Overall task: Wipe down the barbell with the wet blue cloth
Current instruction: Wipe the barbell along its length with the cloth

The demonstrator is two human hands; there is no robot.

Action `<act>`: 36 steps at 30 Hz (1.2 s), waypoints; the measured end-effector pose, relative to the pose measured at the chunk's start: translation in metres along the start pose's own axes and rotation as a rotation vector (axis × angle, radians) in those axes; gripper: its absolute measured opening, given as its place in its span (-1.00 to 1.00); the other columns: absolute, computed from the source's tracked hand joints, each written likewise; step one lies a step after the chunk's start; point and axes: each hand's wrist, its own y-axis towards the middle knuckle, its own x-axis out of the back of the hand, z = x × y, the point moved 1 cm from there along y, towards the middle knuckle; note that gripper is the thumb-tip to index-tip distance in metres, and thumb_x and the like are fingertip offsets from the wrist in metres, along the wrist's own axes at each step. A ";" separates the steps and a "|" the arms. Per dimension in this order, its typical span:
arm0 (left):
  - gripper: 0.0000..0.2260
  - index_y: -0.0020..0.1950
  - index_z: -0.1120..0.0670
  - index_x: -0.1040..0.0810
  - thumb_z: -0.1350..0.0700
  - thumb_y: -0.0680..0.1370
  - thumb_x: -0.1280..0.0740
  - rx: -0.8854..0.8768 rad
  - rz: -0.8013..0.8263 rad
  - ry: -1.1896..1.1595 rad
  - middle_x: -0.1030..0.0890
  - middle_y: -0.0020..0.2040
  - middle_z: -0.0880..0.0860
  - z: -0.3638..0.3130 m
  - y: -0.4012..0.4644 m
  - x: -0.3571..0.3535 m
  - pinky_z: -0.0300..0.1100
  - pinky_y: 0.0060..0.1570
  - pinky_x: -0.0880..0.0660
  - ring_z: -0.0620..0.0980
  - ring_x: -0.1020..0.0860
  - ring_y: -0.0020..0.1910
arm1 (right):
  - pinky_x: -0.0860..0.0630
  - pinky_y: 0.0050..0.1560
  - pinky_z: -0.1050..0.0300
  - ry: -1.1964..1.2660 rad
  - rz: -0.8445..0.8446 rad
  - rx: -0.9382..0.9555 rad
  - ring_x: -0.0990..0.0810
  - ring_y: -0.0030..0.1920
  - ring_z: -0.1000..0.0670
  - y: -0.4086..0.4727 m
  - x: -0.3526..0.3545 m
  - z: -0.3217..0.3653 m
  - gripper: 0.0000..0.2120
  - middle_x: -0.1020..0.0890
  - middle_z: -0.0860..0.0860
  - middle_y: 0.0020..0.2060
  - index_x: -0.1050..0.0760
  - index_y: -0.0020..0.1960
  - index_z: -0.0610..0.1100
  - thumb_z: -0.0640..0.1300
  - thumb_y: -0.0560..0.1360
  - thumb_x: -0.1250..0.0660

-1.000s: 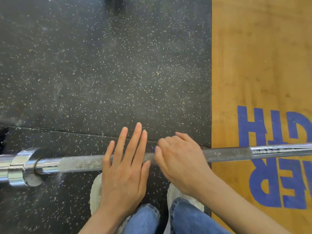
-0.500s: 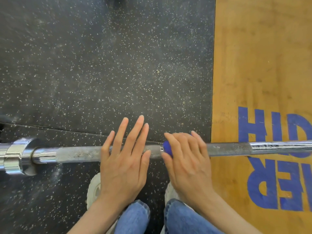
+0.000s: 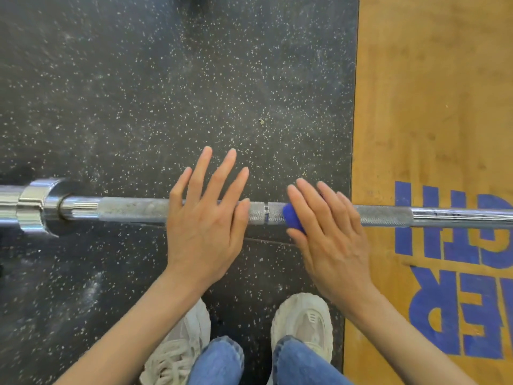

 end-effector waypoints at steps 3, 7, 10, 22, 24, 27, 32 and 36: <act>-0.57 0.45 0.07 -0.53 0.00 0.71 -0.01 -0.006 -0.030 0.007 -0.39 0.55 0.05 0.003 0.016 -0.005 0.05 0.49 -0.11 0.14 -0.20 0.59 | -0.20 0.52 -0.07 0.067 -0.059 -0.129 -0.36 0.49 -0.11 0.021 -0.007 0.017 -0.57 -0.42 -0.03 0.49 -0.30 0.55 -0.13 -0.01 0.74 0.00; -0.58 0.48 0.08 -0.48 0.00 0.73 -0.03 -0.044 -0.076 0.025 -0.37 0.56 0.06 0.011 0.037 -0.009 0.06 0.50 -0.10 0.16 -0.19 0.60 | -0.20 0.52 -0.08 0.079 -0.088 -0.085 -0.42 0.46 -0.13 0.047 -0.015 0.020 -0.56 -0.44 -0.03 0.48 -0.34 0.54 -0.12 0.01 0.75 0.01; -0.58 0.55 0.08 -0.39 0.00 0.75 0.00 -0.101 -0.113 0.028 -0.30 0.60 0.05 0.016 0.043 -0.010 0.05 0.54 -0.01 0.15 -0.12 0.62 | -0.16 0.55 -0.17 0.034 -0.089 -0.091 -0.31 0.52 -0.16 0.043 -0.014 0.000 -0.57 -0.34 -0.09 0.54 -0.26 0.57 -0.06 0.04 0.75 -0.01; -0.57 0.47 0.00 -0.49 -0.01 0.75 0.05 -0.086 -0.104 -0.059 -0.41 0.53 -0.06 0.016 0.066 -0.024 -0.04 0.49 -0.08 0.06 -0.30 0.55 | -0.29 0.47 -0.15 -0.003 -0.112 -0.089 -0.39 0.44 -0.16 0.064 -0.021 -0.031 -0.56 -0.49 -0.08 0.42 -0.31 0.54 -0.13 0.04 0.75 0.00; -0.59 0.42 0.00 -0.54 0.00 0.75 0.02 -0.061 -0.118 -0.078 -0.45 0.49 -0.07 0.013 0.074 -0.025 -0.04 0.46 -0.12 0.05 -0.34 0.53 | -0.25 0.50 -0.14 0.023 -0.138 -0.161 -0.39 0.44 -0.16 0.076 -0.026 -0.019 -0.57 -0.48 -0.07 0.43 -0.32 0.53 -0.14 0.00 0.74 -0.02; -0.60 0.37 0.02 -0.57 0.03 0.75 0.01 -0.043 -0.149 -0.109 -0.50 0.46 -0.06 0.015 0.082 -0.026 -0.02 0.41 -0.18 0.06 -0.37 0.51 | -0.22 0.52 -0.12 0.061 -0.153 -0.088 -0.37 0.47 -0.14 0.096 -0.036 0.008 -0.57 -0.45 -0.05 0.46 -0.32 0.54 -0.16 -0.03 0.74 -0.02; -0.60 0.39 0.01 -0.56 0.02 0.75 0.01 -0.049 -0.134 -0.107 -0.49 0.46 -0.07 0.015 0.093 -0.028 -0.02 0.41 -0.17 0.05 -0.36 0.52 | -0.19 0.54 -0.14 0.013 -0.149 -0.126 -0.29 0.52 -0.15 0.082 -0.032 -0.030 -0.56 -0.40 -0.08 0.50 -0.24 0.57 -0.15 0.00 0.75 0.01; -0.55 0.36 0.01 -0.58 0.00 0.76 0.06 -0.032 -0.141 -0.113 -0.51 0.44 -0.07 0.017 0.099 -0.030 -0.02 0.42 -0.18 0.04 -0.36 0.52 | -0.13 0.56 -0.13 0.100 -0.153 -0.205 -0.31 0.52 -0.14 0.106 -0.037 0.001 -0.57 -0.43 -0.07 0.48 -0.29 0.55 -0.19 -0.07 0.72 -0.06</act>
